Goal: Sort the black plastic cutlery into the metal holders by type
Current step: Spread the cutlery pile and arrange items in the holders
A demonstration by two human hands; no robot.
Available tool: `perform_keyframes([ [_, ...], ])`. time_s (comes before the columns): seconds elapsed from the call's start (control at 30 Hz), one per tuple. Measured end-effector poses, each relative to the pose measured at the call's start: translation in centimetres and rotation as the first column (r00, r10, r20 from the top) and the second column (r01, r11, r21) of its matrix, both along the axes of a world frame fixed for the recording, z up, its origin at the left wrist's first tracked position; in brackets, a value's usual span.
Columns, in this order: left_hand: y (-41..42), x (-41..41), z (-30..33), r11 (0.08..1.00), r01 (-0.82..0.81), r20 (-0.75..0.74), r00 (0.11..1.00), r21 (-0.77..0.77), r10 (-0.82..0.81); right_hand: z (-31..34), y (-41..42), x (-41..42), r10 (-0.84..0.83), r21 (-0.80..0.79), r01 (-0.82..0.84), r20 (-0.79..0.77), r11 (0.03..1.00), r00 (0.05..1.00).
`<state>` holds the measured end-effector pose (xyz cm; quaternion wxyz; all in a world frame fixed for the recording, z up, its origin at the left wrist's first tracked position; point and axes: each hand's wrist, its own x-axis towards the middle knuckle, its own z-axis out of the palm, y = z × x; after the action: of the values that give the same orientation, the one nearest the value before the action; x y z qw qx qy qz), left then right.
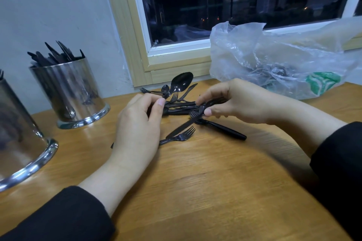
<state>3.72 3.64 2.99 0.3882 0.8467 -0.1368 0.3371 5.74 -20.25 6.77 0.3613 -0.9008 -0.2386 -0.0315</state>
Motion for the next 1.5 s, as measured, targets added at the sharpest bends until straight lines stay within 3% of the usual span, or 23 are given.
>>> perform_keyframes([
  [0.1,0.0,0.1,-0.2,1.0,0.016,-0.079,0.997,-0.024,-0.018,0.0,0.6,-0.1,0.04,0.154,-0.043,0.021,0.987,0.999],
  [0.2,-0.4,0.0,-0.4,0.981,0.125,-0.234,0.959,-0.146,-0.157,0.0,1.2,-0.2,0.071,0.287,-0.073,0.018,0.955,0.997],
  [0.27,-0.7,-0.2,-0.4,0.962,0.193,-0.287,0.926,-0.195,-0.244,-0.1,1.4,-0.2,0.037,0.299,-0.05,0.048,0.953,0.998],
  [0.57,-0.9,-0.5,-0.6,0.93,0.32,-0.34,0.867,-0.179,-0.364,-1.0,2.1,-0.1,-0.059,0.257,0.02,0.142,0.966,0.988],
  [0.67,-1.0,-0.3,-0.7,0.938,0.316,-0.36,0.866,-0.141,-0.346,-1.2,3.0,-0.4,-0.114,0.259,0.061,0.194,0.964,0.974],
  [0.73,-0.7,0.0,-0.6,0.939,0.272,-0.333,0.883,-0.212,-0.331,-1.1,3.3,-0.4,-0.179,0.326,0.114,0.18,0.939,0.967],
  [0.8,0.1,0.4,-0.4,0.927,0.205,-0.309,0.901,-0.314,-0.304,-0.9,2.8,-0.3,-0.284,0.191,0.244,0.221,0.951,0.933],
  [0.87,1.3,0.7,-0.3,0.926,0.154,-0.307,0.914,-0.345,-0.266,-0.8,1.8,-0.1,-0.314,-0.117,0.347,0.229,0.931,0.921],
  [0.93,2.6,1.0,-0.6,0.935,0.113,-0.314,0.922,-0.336,-0.225,-1.0,1.1,0.1,-0.313,-0.346,0.345,0.145,0.873,0.939],
  [1.07,3.4,1.2,-1.0,0.925,0.081,-0.313,0.927,-0.371,-0.206,-1.5,1.0,0.3,-0.277,-0.47,0.24,-0.011,0.849,0.961],
  [1.37,2.5,0.8,-0.9,0.887,0.047,-0.338,0.914,-0.459,-0.223,-1.3,1.2,0.0,-0.179,-0.315,0.134,-0.117,0.939,0.977],
  [1.43,2.3,0.5,-0.6,0.863,0.049,-0.344,0.904,-0.504,-0.252,-0.9,0.9,-0.2,-0.152,-0.213,0.124,-0.117,0.969,0.982],
  [1.5,2.1,0.1,-0.4,0.839,0.06,-0.337,0.898,-0.541,-0.282,-0.6,0.9,-0.6,-0.098,-0.004,0.098,-0.143,0.995,0.985],
])
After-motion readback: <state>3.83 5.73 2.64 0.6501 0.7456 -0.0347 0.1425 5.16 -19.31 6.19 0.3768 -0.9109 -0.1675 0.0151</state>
